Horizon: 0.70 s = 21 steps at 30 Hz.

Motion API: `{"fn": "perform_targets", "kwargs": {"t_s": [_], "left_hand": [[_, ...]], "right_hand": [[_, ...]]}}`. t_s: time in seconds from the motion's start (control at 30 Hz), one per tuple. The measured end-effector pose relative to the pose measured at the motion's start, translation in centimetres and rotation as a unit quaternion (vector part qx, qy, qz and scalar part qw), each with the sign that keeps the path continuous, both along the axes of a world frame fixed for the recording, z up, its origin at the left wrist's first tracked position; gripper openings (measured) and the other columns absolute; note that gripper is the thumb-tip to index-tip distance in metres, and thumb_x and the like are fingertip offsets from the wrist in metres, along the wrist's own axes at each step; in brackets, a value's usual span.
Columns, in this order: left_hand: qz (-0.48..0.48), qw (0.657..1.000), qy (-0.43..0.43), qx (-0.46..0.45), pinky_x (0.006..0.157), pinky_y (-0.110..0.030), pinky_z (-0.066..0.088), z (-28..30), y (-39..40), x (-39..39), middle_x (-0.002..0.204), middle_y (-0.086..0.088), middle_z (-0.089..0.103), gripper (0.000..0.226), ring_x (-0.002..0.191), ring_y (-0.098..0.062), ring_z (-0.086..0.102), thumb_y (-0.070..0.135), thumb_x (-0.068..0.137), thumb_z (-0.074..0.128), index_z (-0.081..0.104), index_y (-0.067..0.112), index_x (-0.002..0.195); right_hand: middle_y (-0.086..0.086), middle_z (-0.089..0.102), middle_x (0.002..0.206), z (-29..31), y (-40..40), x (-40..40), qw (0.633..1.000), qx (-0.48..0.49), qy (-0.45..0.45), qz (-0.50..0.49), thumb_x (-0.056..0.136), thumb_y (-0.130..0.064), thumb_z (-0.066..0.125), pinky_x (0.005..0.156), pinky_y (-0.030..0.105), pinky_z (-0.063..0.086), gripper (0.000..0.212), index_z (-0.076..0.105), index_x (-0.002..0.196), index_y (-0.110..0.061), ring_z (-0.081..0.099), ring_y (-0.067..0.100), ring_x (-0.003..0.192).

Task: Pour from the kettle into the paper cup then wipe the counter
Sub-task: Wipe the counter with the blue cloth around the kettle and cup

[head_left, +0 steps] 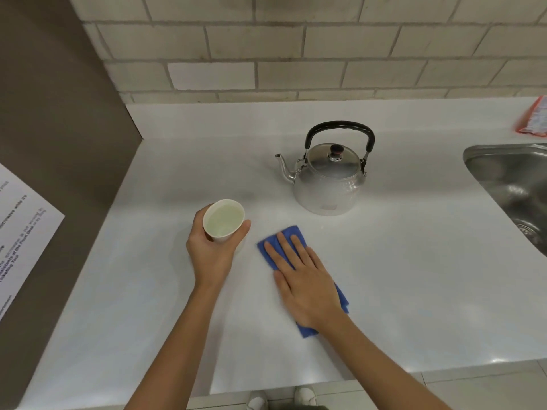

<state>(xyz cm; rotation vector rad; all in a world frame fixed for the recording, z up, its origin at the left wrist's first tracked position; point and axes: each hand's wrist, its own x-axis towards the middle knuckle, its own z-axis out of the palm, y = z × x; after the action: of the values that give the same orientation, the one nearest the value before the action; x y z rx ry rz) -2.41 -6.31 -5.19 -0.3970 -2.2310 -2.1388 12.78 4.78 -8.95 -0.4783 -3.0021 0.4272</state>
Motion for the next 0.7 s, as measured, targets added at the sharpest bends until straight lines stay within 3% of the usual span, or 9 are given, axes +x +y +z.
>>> {"fn": "perform_targets", "kwargs": {"t_s": [0.2,0.3,0.5,0.7], "left_hand": [[-0.012,1.000,-0.018,-0.004,0.079,-0.011,0.051,0.2,-0.1,0.1,0.101,0.016,0.069,0.057,0.094,0.000,0.064,0.029,0.060,0.092,0.063,0.026,0.109],[-0.016,1.000,-0.024,-0.007,0.082,-0.015,0.052,0.2,-0.3,0.1,0.104,0.013,0.069,0.060,0.097,-0.003,0.065,0.033,0.059,0.091,0.063,0.025,0.111],[-0.013,1.000,-0.025,0.001,0.085,-0.022,0.054,0.3,-0.1,0.3,0.103,0.013,0.070,0.058,0.097,-0.005,0.066,0.031,0.060,0.091,0.064,0.024,0.111],[-0.012,0.999,-0.033,0.004,0.082,-0.021,0.053,0.4,0.2,0.8,0.100,0.014,0.069,0.058,0.093,0.000,0.065,0.031,0.059,0.092,0.064,0.025,0.110]], "right_hand": [[0.004,-0.004,0.166,0.7,2.3,-6.1,0.997,0.032,-0.016,-0.073,0.103,-0.035,0.020,0.123,0.037,-0.006,0.059,0.000,0.157,-0.023,-0.009,0.020,0.152],[0.004,-0.004,0.166,1.1,2.6,-9.1,0.998,0.028,-0.029,-0.049,0.104,-0.035,0.019,0.123,0.035,-0.005,0.059,-0.001,0.157,-0.020,-0.007,0.018,0.153],[-0.002,-0.003,0.166,0.6,0.6,-3.5,1.000,0.014,-0.003,0.025,0.104,-0.036,0.017,0.124,0.031,-0.005,0.058,-0.002,0.157,-0.023,-0.008,0.013,0.152],[-0.002,-0.004,0.166,0.9,2.5,-1.6,0.997,0.016,-0.008,-0.070,0.104,-0.034,0.021,0.123,0.030,-0.006,0.058,0.000,0.157,-0.024,-0.007,0.014,0.152]]}}
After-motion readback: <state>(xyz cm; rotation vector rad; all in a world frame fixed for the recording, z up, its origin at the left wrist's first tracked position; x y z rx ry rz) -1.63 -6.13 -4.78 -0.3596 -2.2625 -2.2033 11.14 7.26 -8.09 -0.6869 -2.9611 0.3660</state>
